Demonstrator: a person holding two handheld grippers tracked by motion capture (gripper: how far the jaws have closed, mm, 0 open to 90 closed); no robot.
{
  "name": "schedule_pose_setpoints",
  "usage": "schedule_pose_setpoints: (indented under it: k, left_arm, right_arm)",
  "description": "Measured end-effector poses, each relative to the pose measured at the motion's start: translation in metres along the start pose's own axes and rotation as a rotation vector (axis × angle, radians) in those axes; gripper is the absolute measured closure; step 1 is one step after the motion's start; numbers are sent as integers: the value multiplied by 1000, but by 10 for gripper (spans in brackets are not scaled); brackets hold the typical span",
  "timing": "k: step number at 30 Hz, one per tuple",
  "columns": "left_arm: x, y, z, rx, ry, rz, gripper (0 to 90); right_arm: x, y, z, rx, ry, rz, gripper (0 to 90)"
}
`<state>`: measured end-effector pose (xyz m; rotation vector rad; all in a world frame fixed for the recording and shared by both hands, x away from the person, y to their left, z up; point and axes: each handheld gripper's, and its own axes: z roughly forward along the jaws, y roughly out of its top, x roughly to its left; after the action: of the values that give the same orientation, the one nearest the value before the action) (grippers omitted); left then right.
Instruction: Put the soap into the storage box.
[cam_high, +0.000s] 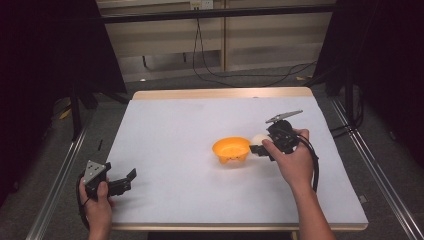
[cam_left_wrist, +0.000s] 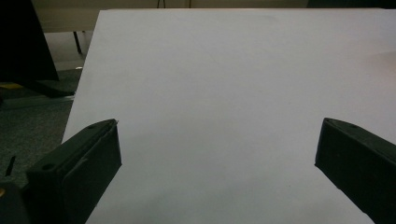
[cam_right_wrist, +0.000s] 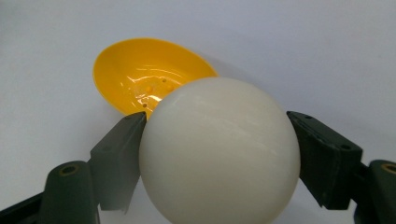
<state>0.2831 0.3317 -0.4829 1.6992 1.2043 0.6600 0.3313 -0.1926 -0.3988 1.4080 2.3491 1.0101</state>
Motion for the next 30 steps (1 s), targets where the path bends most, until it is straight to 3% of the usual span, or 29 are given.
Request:
schedule_pose_setpoints:
  k: [20, 30]
  left_arm:
    - [-1, 0, 1, 5, 7, 8, 1]
    - [-1, 0, 1, 6, 6, 14, 1]
  right_arm:
    - [22, 22, 23, 15, 34, -31, 236]
    - [28, 27, 34, 30, 23, -35, 236]
